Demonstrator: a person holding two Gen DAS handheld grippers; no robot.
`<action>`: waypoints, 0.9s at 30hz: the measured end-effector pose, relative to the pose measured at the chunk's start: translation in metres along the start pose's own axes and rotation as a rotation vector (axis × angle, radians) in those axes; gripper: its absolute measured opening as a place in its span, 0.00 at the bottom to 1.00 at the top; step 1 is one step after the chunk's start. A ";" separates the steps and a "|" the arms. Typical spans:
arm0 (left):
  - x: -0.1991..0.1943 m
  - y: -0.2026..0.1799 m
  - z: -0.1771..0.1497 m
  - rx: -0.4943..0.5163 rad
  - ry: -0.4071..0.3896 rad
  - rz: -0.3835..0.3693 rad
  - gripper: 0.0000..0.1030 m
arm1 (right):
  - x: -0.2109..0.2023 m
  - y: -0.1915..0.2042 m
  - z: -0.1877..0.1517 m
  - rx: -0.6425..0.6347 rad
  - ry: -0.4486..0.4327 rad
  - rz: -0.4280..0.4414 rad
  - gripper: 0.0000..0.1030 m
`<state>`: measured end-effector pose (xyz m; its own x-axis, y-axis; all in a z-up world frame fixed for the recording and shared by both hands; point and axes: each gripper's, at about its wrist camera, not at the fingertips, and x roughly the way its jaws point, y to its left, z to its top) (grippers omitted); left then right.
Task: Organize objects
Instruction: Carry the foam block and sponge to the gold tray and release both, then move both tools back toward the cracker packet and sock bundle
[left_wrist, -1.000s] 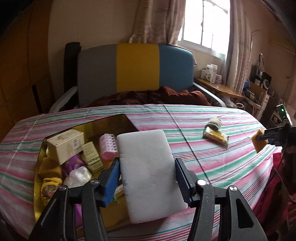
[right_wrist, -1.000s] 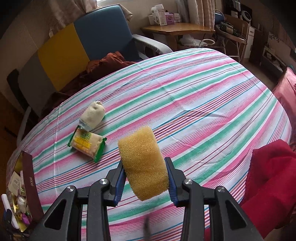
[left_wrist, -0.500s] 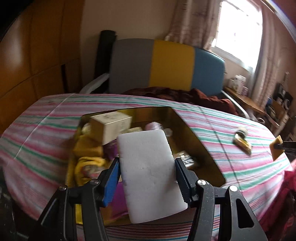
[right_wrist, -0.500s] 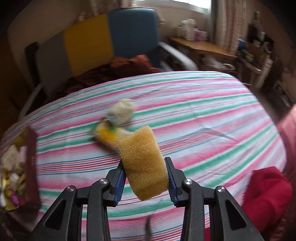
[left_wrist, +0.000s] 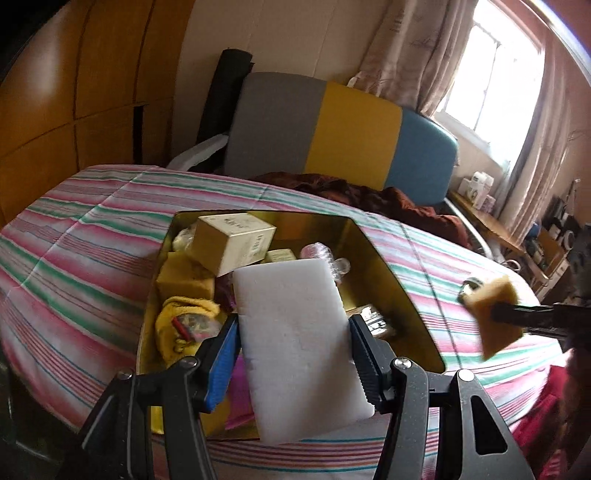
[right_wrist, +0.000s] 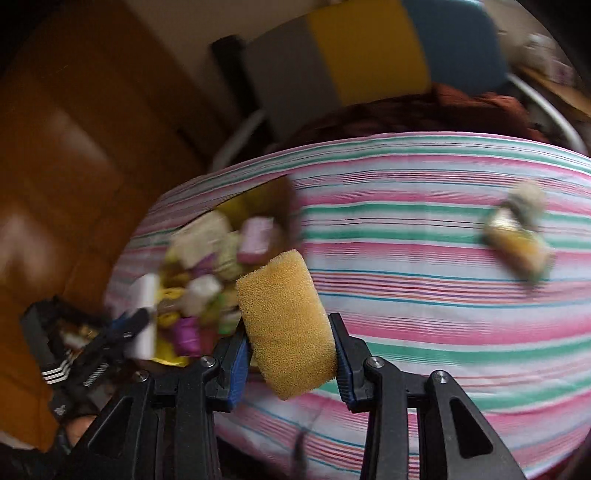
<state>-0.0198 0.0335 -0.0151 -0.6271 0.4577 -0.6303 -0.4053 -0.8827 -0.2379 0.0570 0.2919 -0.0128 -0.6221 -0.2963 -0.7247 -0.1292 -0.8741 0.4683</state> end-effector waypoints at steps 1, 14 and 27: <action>0.001 -0.002 0.001 0.004 0.002 -0.007 0.57 | 0.006 0.006 0.000 -0.004 0.010 0.018 0.38; 0.030 -0.010 0.003 0.008 0.062 -0.002 0.65 | 0.061 0.027 -0.007 -0.034 0.130 0.007 0.47; 0.025 -0.003 -0.002 0.028 0.037 0.075 0.67 | 0.058 0.029 -0.013 -0.037 0.129 -0.001 0.47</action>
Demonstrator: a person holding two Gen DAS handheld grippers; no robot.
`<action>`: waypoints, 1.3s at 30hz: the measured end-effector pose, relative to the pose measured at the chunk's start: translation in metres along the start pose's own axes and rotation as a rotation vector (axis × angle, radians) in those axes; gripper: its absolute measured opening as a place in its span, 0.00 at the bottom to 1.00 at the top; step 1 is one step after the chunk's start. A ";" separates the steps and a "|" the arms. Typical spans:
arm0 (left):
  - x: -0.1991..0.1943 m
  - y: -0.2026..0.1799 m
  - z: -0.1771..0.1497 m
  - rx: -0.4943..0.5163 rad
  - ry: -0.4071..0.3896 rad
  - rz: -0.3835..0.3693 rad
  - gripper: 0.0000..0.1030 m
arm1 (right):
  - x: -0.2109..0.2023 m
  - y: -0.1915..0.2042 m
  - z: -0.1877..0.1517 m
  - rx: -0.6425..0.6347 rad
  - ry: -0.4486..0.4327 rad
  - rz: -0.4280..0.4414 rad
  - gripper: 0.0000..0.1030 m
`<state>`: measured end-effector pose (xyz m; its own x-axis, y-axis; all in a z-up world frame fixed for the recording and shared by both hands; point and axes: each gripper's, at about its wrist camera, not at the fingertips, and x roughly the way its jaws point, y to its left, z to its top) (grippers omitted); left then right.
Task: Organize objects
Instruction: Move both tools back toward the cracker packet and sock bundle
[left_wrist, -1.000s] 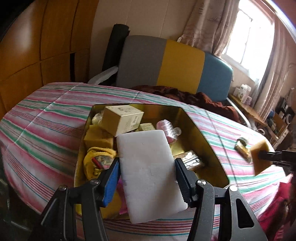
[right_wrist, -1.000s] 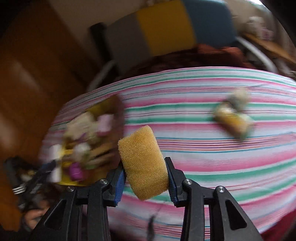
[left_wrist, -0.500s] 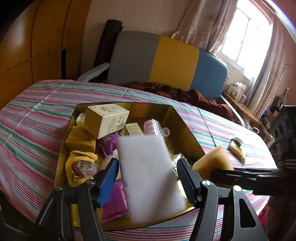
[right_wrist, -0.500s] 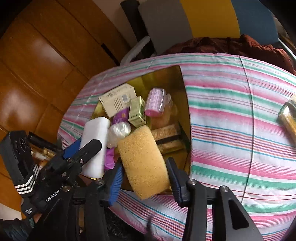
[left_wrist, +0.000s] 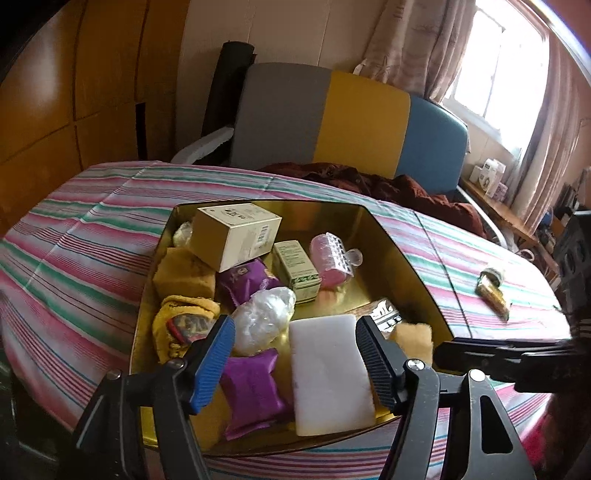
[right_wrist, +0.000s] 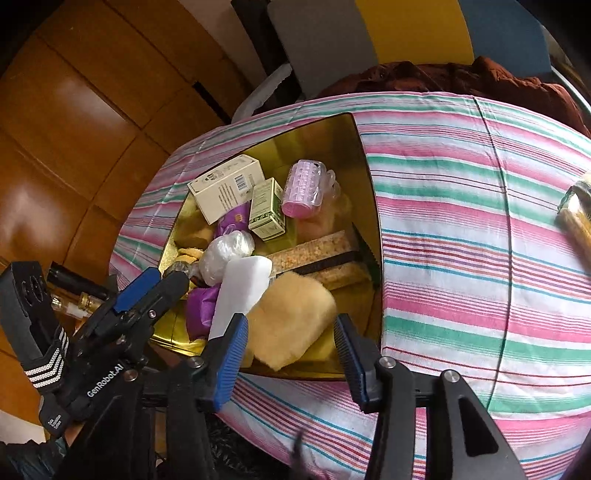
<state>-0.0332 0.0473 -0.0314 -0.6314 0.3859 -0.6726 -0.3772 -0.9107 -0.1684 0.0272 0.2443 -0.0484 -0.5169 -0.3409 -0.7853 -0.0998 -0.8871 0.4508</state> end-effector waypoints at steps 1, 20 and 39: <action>0.000 0.000 0.000 0.003 0.001 0.005 0.67 | 0.000 0.001 0.000 -0.003 -0.001 -0.001 0.47; -0.023 -0.018 0.009 0.098 -0.056 0.048 0.69 | -0.019 -0.007 -0.003 -0.017 -0.073 -0.103 0.49; -0.022 -0.060 0.013 0.207 -0.047 -0.009 0.69 | -0.084 -0.099 0.015 0.165 -0.194 -0.221 0.49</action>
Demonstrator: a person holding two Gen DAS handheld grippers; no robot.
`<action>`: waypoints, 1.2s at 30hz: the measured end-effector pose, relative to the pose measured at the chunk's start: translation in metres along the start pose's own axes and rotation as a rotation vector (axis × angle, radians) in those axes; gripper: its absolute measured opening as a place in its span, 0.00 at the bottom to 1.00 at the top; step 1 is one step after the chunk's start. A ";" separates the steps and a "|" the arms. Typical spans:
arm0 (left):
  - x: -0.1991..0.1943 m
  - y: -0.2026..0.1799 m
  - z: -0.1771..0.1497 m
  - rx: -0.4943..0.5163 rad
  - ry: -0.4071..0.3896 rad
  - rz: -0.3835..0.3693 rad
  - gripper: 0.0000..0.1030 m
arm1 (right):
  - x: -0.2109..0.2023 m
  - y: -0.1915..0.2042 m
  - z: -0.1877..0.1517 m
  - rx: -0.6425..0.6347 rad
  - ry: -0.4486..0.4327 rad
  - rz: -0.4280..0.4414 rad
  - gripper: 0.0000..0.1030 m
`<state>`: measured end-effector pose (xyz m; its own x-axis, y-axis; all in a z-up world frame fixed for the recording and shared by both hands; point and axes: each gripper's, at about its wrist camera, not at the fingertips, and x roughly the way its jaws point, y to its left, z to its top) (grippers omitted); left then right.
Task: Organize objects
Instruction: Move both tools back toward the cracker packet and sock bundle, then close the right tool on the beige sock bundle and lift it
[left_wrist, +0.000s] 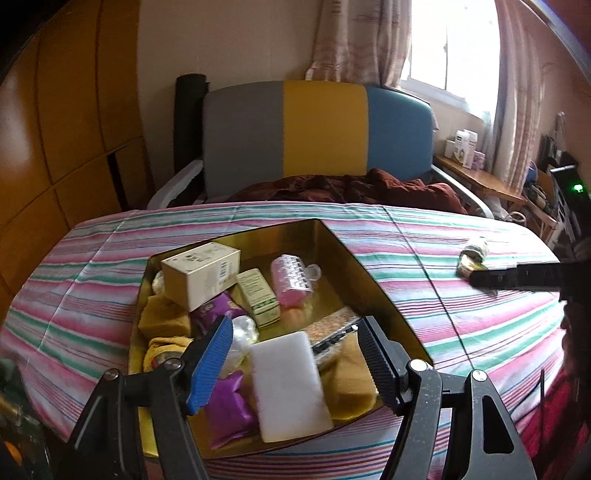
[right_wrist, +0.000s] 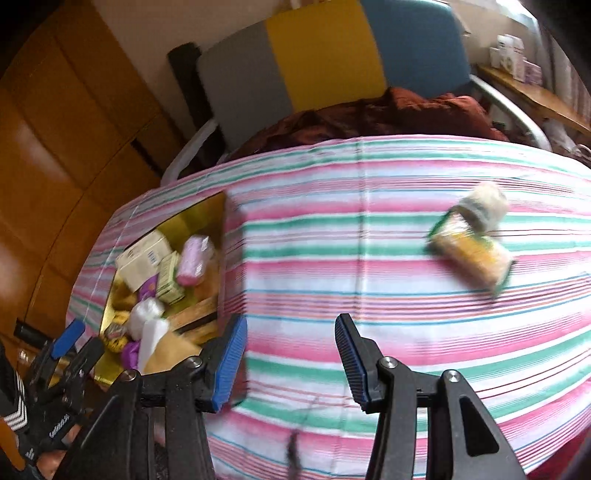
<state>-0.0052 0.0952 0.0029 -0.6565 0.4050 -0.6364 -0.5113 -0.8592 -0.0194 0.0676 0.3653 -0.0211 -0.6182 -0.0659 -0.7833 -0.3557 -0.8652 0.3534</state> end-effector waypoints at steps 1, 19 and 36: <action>0.000 -0.004 0.001 0.009 -0.002 -0.011 0.69 | -0.002 -0.007 0.003 0.015 -0.004 -0.008 0.49; 0.029 -0.065 0.023 0.113 0.031 -0.151 0.71 | 0.000 -0.157 0.068 0.252 -0.026 -0.285 0.65; 0.071 -0.089 0.044 0.115 0.112 -0.202 0.71 | 0.100 -0.173 0.115 -0.021 0.177 -0.346 0.70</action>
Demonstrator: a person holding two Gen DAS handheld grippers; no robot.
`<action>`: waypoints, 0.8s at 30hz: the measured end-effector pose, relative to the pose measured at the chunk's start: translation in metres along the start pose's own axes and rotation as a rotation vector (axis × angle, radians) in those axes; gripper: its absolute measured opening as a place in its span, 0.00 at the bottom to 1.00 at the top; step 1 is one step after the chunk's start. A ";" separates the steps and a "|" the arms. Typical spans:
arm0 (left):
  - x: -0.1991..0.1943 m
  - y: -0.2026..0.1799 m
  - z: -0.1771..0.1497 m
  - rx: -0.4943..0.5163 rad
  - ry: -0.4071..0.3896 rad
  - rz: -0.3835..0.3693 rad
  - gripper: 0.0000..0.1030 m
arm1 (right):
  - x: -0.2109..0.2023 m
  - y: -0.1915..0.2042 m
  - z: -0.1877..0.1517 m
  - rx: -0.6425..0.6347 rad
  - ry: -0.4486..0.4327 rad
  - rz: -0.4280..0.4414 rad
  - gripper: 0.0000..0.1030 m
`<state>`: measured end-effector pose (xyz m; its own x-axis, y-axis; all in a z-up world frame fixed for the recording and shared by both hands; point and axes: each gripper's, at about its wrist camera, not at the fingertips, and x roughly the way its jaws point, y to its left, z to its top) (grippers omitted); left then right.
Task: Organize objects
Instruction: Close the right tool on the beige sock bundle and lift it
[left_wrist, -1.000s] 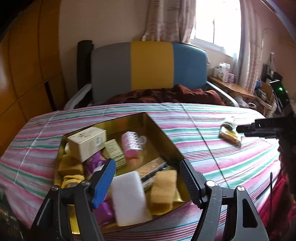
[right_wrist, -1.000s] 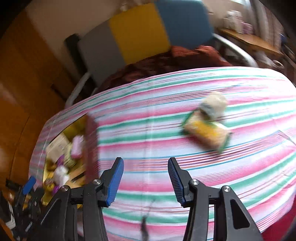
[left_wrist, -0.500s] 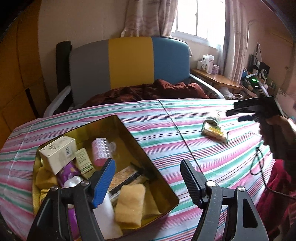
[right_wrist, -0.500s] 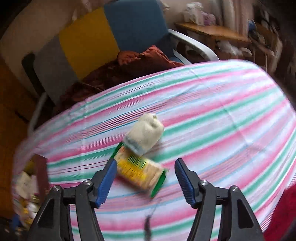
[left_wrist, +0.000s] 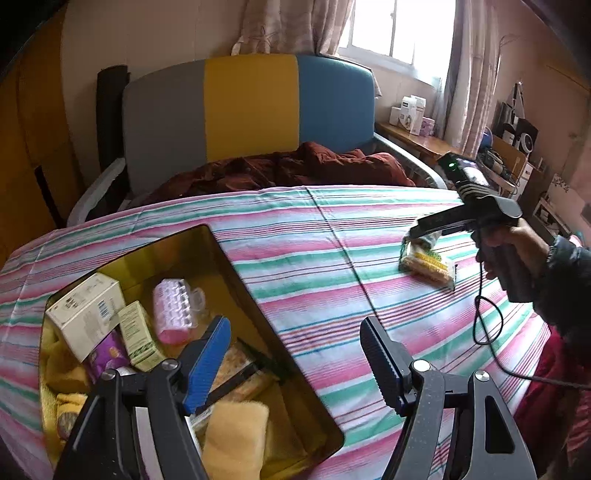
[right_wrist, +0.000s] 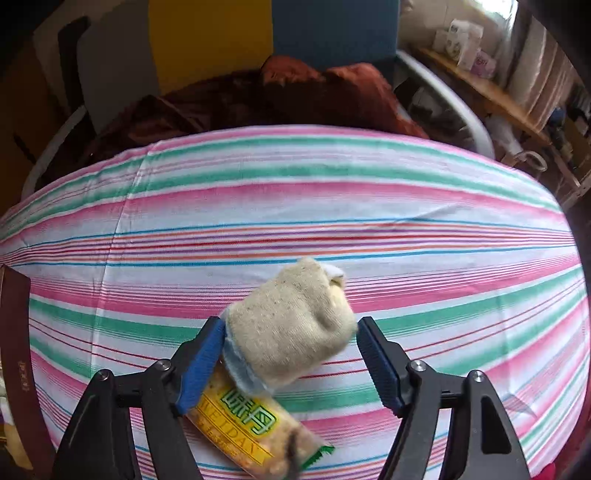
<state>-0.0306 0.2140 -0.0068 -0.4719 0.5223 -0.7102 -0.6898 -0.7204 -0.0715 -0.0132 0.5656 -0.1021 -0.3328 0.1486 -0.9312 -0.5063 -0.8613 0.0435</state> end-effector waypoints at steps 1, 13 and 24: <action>0.001 -0.002 0.003 0.003 0.000 -0.008 0.71 | -0.002 -0.001 -0.001 -0.001 -0.006 0.006 0.68; 0.036 -0.068 0.044 0.033 0.118 -0.217 0.72 | -0.038 -0.090 -0.043 0.197 -0.042 -0.017 0.66; 0.136 -0.143 0.069 -0.065 0.345 -0.283 0.69 | -0.053 -0.126 -0.060 0.330 -0.104 0.048 0.66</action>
<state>-0.0347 0.4197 -0.0449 -0.0513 0.5282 -0.8476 -0.7240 -0.6042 -0.3327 0.1165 0.6373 -0.0796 -0.4330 0.1748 -0.8843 -0.7124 -0.6674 0.2169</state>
